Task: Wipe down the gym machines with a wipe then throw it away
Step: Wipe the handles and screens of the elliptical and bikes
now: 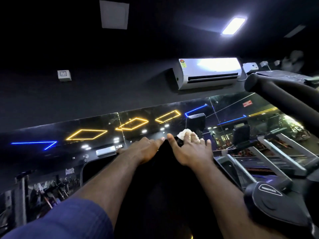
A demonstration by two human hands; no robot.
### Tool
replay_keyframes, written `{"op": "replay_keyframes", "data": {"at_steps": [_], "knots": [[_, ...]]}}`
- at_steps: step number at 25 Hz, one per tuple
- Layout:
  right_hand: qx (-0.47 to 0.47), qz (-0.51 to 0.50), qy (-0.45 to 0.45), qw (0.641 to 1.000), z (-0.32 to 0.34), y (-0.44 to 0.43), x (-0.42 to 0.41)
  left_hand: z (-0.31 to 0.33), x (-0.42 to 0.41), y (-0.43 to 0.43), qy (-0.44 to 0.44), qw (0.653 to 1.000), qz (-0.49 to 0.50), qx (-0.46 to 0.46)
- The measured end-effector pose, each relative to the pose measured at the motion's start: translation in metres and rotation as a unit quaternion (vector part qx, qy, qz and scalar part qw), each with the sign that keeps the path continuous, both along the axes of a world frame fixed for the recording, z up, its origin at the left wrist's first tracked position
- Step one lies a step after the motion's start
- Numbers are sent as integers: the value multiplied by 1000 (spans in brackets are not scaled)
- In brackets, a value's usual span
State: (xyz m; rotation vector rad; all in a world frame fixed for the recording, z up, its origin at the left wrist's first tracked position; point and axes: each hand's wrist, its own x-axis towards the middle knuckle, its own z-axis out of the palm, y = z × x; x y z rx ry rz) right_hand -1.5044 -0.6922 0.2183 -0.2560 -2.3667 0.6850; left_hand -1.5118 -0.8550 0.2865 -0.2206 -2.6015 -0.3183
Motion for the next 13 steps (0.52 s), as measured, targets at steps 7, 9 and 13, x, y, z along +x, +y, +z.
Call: {"op": "replay_keyframes", "data": {"at_steps": [7, 9, 13], "knots": [[13, 5, -5, 1000, -48, 7, 18, -7, -8, -2, 5, 999, 5, -49], [-40, 42, -24, 998, -14, -4, 14, -7, -2, 0, 0, 999, 1, -37], [80, 115, 45, 989, -75, -42, 50, -12, 7, -8, -1, 999, -17, -36]]}}
